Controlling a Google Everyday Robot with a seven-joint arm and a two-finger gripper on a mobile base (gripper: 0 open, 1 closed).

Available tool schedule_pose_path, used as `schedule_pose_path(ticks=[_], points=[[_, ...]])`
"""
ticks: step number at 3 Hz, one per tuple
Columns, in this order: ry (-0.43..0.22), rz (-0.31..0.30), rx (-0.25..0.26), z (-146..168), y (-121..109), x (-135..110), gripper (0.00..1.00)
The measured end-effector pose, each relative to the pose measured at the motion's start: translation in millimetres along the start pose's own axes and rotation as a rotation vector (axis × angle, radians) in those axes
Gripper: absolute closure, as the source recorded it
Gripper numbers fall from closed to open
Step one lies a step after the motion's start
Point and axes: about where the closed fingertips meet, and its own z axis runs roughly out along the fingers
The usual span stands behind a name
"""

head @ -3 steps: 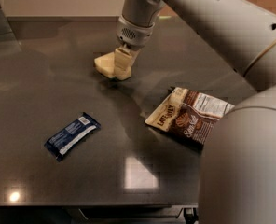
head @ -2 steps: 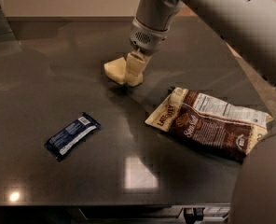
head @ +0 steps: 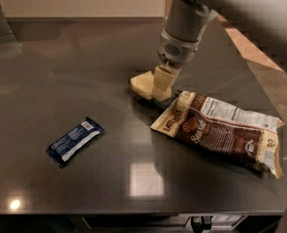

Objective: Move sponge near brown chip bag

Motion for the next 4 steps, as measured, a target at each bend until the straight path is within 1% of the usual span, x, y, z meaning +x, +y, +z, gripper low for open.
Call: schedule_pose_path(ticks=[1, 2, 3, 4], points=[[-0.011, 0.003, 0.003, 4.8, 1.8, 14.3, 0.36], [-0.014, 0.003, 0.005, 5.4, 1.3, 12.9, 0.13], [-0.018, 0.002, 0.008, 5.8, 1.1, 11.6, 0.0], [-0.018, 0.002, 0.008, 5.8, 1.0, 11.6, 0.0]])
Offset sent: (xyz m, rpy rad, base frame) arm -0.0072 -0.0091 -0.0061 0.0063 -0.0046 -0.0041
